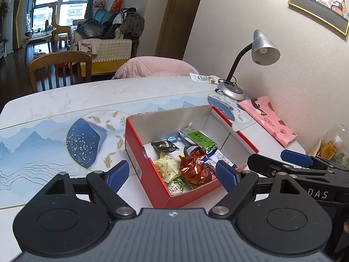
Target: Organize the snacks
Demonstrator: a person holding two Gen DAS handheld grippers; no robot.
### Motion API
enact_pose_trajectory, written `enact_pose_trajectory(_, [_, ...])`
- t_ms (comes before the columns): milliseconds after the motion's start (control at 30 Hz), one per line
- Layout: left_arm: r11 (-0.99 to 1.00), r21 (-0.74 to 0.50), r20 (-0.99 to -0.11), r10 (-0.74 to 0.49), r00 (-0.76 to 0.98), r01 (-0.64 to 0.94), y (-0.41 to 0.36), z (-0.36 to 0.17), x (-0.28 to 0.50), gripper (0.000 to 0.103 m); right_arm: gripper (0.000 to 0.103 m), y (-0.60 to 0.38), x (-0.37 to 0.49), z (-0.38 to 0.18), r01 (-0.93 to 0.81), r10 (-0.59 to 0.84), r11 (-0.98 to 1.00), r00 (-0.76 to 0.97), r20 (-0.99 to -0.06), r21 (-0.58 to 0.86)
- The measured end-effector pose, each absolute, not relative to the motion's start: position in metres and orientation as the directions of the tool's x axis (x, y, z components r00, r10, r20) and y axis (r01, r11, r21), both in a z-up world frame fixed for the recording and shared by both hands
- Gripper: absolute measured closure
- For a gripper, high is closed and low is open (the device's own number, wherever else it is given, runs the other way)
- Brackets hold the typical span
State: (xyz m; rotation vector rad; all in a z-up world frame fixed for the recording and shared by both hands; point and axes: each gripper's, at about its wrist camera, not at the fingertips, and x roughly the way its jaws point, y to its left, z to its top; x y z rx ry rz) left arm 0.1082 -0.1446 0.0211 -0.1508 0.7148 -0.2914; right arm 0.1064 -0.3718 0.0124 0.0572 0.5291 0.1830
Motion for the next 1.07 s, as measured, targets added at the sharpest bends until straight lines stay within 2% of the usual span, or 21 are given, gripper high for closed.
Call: enact_pose_trajectory(1067, [0.945, -0.254, -0.639, -0.322, 0.698, 0.204, -0.1415, 0.0143, 0.1140, 0.016, 0.000, -0.3693, 0.1065, 0.0100, -0.157, 0.188, 0.982, 0.842, -0.505, 0.104])
